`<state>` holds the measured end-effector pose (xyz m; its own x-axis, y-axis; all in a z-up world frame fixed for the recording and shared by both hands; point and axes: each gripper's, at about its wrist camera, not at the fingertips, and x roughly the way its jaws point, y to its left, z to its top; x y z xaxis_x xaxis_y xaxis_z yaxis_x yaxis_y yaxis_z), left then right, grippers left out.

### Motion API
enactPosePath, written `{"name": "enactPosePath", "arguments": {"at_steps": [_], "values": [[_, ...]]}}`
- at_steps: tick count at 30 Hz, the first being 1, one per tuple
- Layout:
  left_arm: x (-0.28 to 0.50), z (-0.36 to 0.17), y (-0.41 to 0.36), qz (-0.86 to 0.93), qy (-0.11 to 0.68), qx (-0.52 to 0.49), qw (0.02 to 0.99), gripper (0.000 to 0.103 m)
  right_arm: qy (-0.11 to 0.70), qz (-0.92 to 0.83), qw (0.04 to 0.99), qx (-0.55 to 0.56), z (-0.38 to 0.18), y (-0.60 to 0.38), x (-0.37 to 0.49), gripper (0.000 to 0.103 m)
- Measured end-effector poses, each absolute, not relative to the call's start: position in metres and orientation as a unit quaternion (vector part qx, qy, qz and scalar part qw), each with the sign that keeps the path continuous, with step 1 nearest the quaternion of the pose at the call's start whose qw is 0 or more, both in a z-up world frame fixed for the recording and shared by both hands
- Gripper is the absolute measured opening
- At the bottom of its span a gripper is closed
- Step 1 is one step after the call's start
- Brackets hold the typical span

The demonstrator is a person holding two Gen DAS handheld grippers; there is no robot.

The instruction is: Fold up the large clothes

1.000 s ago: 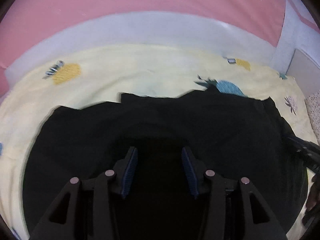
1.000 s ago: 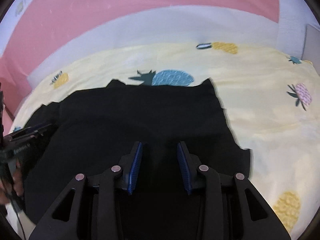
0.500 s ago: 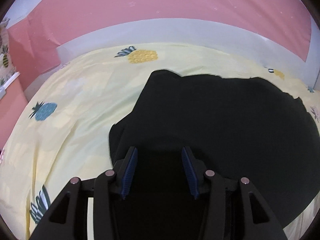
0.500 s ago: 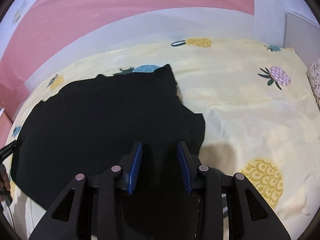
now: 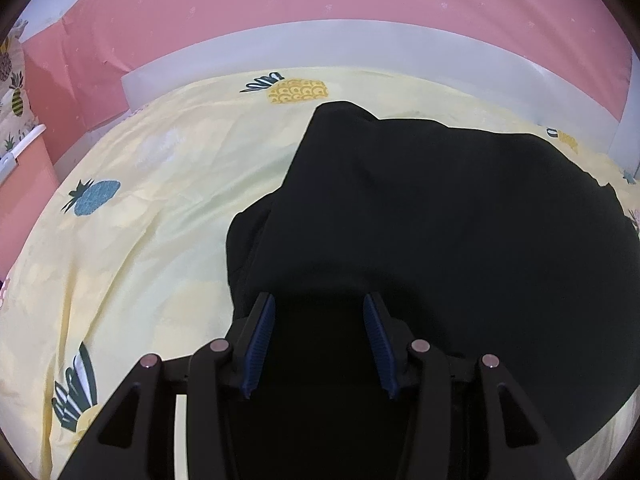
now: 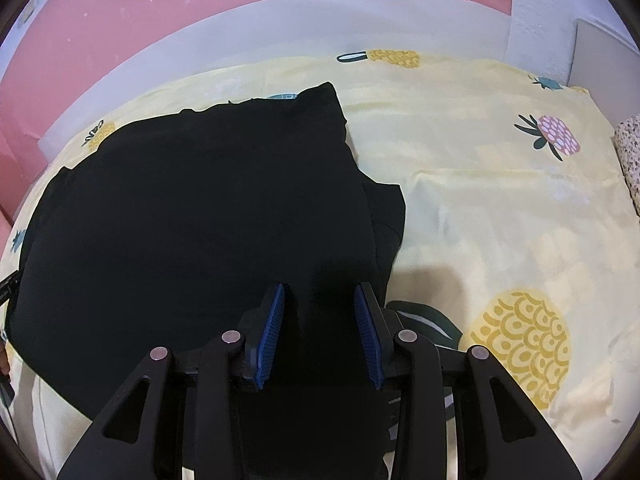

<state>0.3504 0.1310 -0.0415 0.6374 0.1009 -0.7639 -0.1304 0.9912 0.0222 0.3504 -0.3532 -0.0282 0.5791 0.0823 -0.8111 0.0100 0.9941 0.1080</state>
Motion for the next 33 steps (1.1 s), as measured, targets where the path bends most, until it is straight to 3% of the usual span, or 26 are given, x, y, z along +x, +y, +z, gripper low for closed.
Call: {"name": "enactPosePath", "arguments": {"at_steps": [4, 5, 7, 13, 19, 33], "values": [[0.338, -0.029, 0.141, 0.072, 0.413, -0.038, 0.907, 0.049, 0.456, 0.026, 0.888, 0.057, -0.018, -0.355, 0.343, 0.04], [0.335, -0.028, 0.146, 0.073, 0.413, -0.045, 0.907, 0.049, 0.456, 0.029, 0.887, 0.059, -0.017, -0.357, 0.341, 0.042], [0.331, -0.029, 0.159, 0.074, 0.415, -0.06, 0.905, 0.049, 0.458, 0.034, 0.886, 0.062, -0.018, -0.361, 0.338, 0.057], [0.33, -0.034, 0.195, 0.067, 0.424, -0.112, 0.896, 0.057, 0.466, 0.055, 0.878, 0.097, -0.029, -0.376, 0.339, 0.067], [0.347, -0.041, 0.207, 0.03, 0.435, -0.151, 0.887, 0.06, 0.469, 0.076, 0.868, 0.145, -0.036, -0.387, 0.35, 0.068], [0.394, -0.07, 0.201, -0.036, 0.468, -0.216, 0.856, 0.09, 0.483, 0.122, 0.832, 0.246, -0.056, -0.405, 0.397, 0.077]]}}
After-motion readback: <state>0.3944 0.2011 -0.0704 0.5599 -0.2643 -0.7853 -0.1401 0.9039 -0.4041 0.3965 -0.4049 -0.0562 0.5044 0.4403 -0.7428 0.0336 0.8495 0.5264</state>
